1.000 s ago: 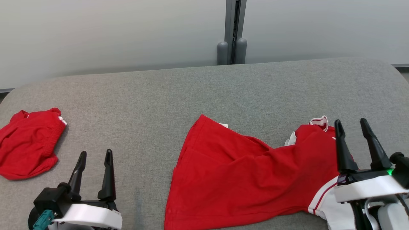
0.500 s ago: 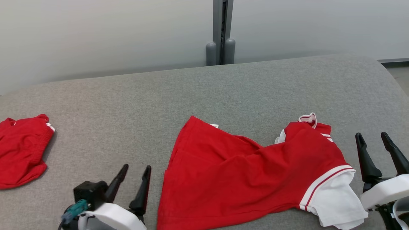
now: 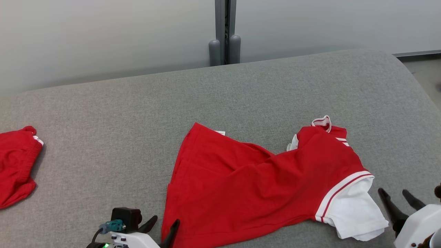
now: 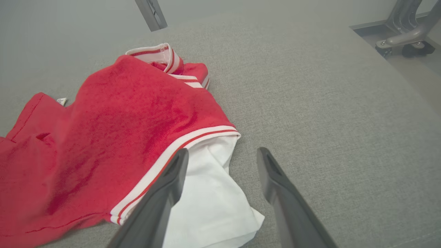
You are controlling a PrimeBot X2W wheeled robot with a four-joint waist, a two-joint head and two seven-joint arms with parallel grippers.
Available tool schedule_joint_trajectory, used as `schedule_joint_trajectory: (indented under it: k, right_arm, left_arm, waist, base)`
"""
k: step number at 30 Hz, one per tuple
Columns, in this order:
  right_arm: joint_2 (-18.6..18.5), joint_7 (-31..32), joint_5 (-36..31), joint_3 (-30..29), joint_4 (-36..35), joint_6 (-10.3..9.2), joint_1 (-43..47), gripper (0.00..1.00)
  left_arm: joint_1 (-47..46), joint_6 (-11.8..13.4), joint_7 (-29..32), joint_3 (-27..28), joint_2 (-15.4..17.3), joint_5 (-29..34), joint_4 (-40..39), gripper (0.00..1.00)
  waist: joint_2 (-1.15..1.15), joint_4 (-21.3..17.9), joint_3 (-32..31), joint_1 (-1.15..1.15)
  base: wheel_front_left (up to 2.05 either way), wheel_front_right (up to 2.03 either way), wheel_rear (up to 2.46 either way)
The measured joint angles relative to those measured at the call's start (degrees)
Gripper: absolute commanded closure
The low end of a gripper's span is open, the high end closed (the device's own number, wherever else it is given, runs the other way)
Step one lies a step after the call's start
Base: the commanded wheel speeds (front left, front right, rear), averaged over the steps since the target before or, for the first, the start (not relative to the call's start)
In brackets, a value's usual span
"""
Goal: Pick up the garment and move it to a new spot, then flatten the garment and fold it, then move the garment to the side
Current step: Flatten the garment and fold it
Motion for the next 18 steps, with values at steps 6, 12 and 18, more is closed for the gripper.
schedule_joint_trajectory:
  k: [6, 12, 18]
  right_arm:
    - [0.23, 4.83, 0.0, 0.16, 1.22, 0.0, 0.79, 0.0]
    - [0.26, 6.01, 0.27, 0.38, 4.72, 0.0, -0.27, 0.0]
    - [0.83, 7.3, 1.08, -0.27, 10.59, 0.0, -2.6, 0.0]
  left_arm:
    - [0.01, 0.47, 3.26, -0.9, 0.57, -0.24, 0.15, 0.0]
    - [-0.04, 0.49, 4.58, -1.29, 0.87, -0.54, -0.02, 0.0]
    - [-0.75, 0.33, 5.06, -1.79, 0.89, -0.87, -0.12, 0.0]
  waist:
    - [0.0, -0.14, 0.59, 0.01]
    - [0.0, 0.02, 1.54, 0.0]
    - [0.0, 0.64, 2.55, 0.0]
  base:
    - [0.0, 0.0, 0.0]
    - [0.0, 0.0, 0.0]
    - [0.0, 0.0, 0.0]
